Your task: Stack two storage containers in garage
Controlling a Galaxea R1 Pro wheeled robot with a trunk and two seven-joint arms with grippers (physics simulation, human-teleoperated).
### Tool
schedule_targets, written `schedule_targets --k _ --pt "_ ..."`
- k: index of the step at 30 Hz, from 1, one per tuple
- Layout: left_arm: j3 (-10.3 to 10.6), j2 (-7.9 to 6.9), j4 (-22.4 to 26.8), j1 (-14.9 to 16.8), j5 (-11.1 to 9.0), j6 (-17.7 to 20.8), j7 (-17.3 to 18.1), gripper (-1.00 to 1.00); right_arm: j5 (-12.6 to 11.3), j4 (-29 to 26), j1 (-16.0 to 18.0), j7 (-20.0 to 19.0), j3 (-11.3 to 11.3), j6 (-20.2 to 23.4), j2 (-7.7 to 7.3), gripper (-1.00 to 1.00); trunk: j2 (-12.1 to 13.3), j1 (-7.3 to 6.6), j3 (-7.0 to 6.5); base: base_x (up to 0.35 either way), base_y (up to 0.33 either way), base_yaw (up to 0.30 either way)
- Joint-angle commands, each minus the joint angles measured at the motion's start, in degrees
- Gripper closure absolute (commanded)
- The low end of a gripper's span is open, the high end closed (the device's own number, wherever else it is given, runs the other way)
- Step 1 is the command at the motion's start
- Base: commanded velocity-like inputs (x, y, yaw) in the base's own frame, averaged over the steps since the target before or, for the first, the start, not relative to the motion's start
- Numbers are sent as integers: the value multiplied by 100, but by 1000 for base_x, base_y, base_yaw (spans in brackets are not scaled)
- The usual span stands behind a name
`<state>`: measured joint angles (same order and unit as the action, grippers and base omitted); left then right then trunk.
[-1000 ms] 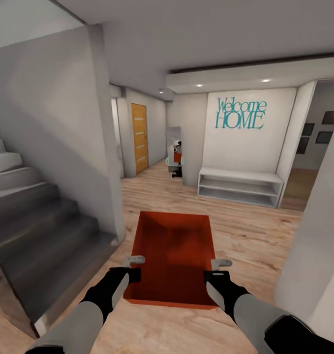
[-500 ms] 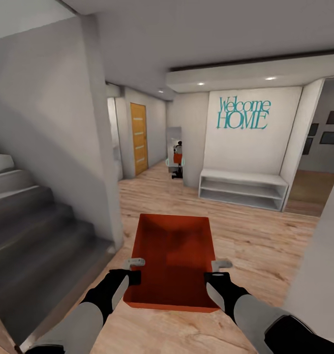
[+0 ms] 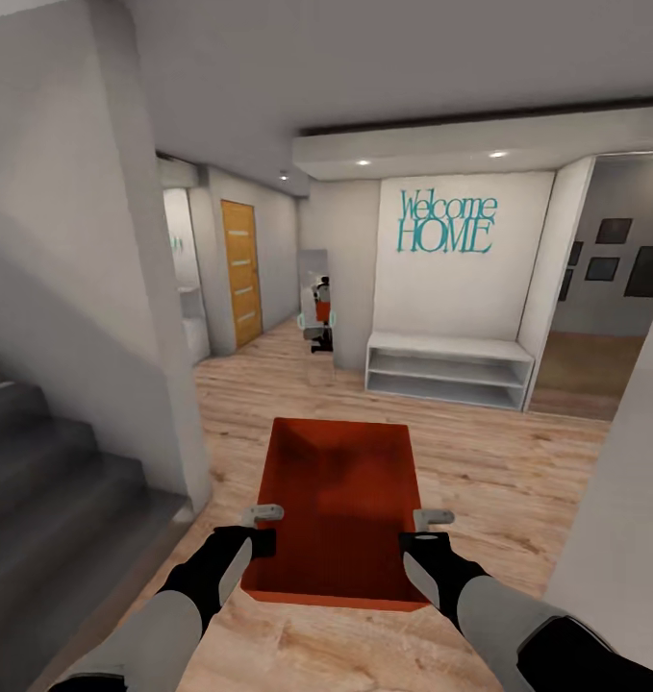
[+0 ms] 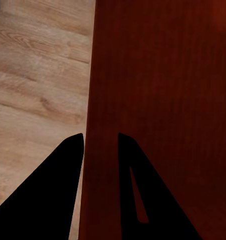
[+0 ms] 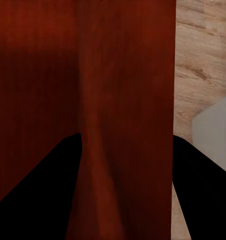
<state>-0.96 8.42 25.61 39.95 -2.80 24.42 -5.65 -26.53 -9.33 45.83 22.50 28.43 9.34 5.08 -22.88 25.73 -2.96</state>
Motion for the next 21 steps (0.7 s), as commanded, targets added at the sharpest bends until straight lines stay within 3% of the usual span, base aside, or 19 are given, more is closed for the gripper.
schedule_targets --k 1,21 --pt "52 10 -8 -5 -78 28 -50 100 95 -33 4 44 -21 53 3 100 -4 5 2 322 0 -17" --pt "52 10 -12 -5 -81 20 -50 100 93 -32 4 44 -21 50 10 100 -4 5 2 322 0 -1"
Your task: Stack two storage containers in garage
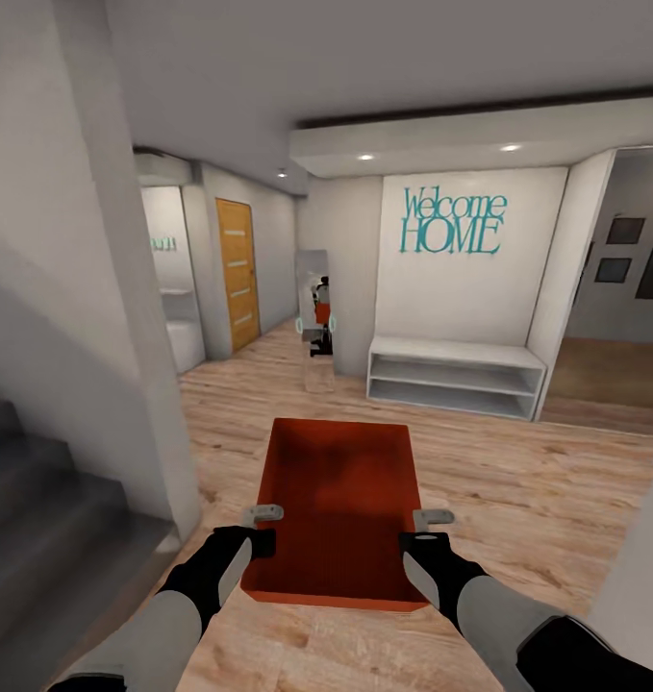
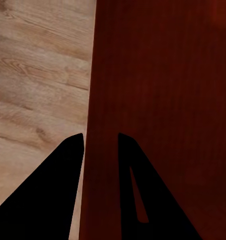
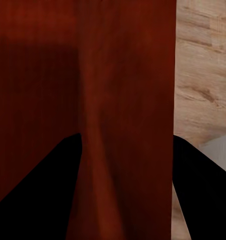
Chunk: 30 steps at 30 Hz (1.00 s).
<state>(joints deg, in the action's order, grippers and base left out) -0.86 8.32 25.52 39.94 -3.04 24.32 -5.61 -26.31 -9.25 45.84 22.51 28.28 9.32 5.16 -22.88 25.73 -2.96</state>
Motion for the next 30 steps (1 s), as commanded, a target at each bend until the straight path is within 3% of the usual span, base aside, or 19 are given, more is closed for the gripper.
schedule_targets --k 1,30 --pt "42 20 -3 -4 -57 31 -54 100 70 -41 4 43 -7 52 2 100 -4 5 2 322 0 0" --pt "42 17 -20 -4 -65 28 -54 100 64 -33 4 37 -7 52 4 100 -4 5 2 322 0 -1"
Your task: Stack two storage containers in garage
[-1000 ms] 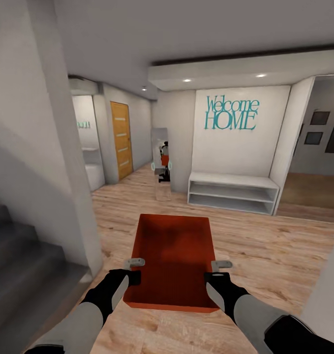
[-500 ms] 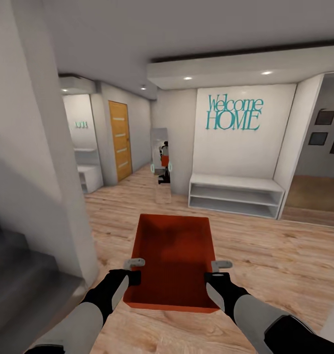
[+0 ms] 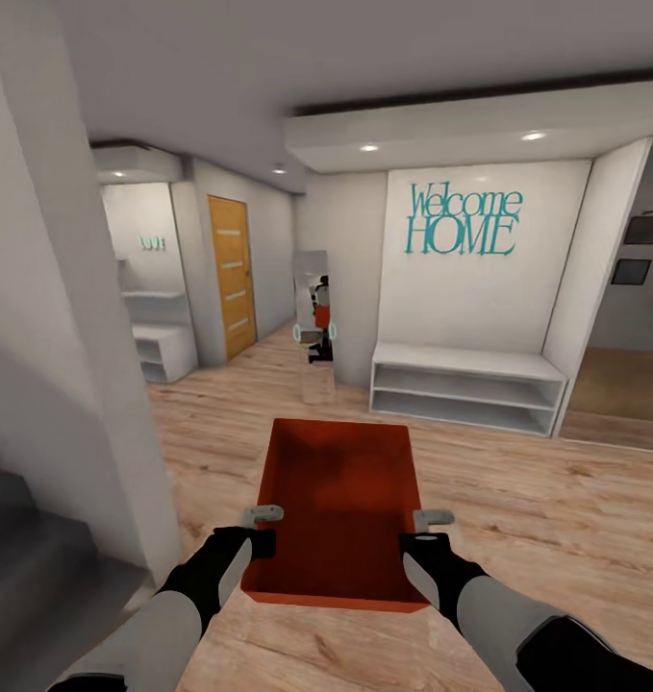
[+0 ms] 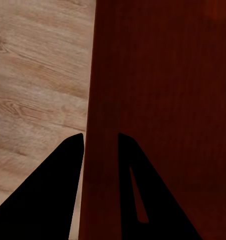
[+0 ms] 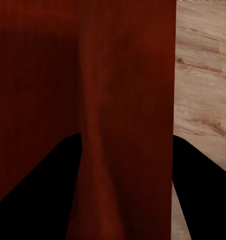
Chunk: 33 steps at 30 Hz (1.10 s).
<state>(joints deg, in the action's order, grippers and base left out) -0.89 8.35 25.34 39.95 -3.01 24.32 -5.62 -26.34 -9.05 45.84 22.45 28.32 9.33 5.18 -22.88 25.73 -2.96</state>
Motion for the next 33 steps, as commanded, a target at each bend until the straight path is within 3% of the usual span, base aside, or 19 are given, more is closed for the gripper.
schedule_targets --k 1,7,33 --pt "45 16 -3 -5 -68 29 -53 100 68 -54 4 43 -10 52 3 100 -4 5 2 322 0 -157" --pt "45 18 -3 -5 -68 29 -53 100 66 -54 4 43 -10 52 1 100 -4 5 2 322 0 -132" --pt "45 9 -3 -5 -68 29 -53 100 68 -53 4 40 -10 52 1 100 -4 5 2 322 0 -2"
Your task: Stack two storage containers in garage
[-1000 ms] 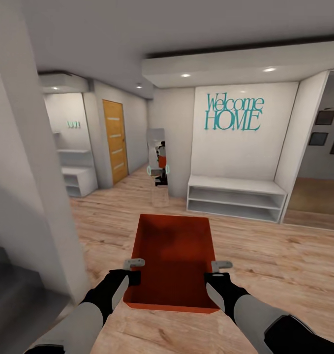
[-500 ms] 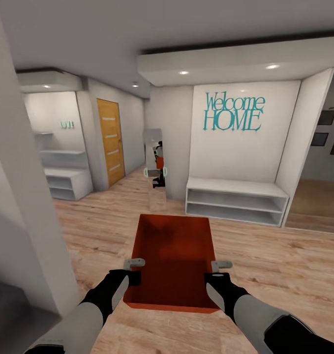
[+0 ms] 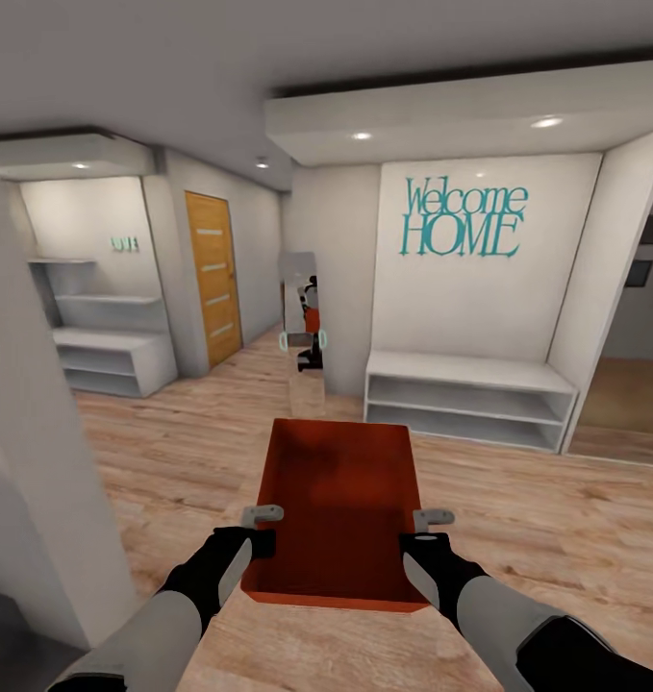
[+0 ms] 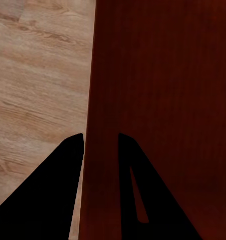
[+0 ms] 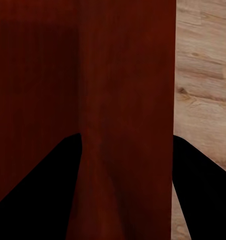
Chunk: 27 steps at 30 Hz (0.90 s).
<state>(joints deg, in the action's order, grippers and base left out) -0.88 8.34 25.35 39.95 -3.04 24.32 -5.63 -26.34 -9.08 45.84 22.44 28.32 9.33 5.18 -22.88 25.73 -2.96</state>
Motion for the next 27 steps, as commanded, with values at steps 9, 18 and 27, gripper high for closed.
schedule_targets --k 9,18,27 --pt "44 9 -4 -4 -68 29 -52 100 67 -52 3 42 -11 51 1 100 -4 5 2 322 0 0" --pt "44 9 -4 -4 -66 29 -52 100 67 -50 3 42 -11 51 1 100 -4 5 2 322 0 0" --pt "44 6 -8 -4 -73 27 -52 100 67 -50 3 43 -11 51 1 100 -4 5 2 322 0 0"
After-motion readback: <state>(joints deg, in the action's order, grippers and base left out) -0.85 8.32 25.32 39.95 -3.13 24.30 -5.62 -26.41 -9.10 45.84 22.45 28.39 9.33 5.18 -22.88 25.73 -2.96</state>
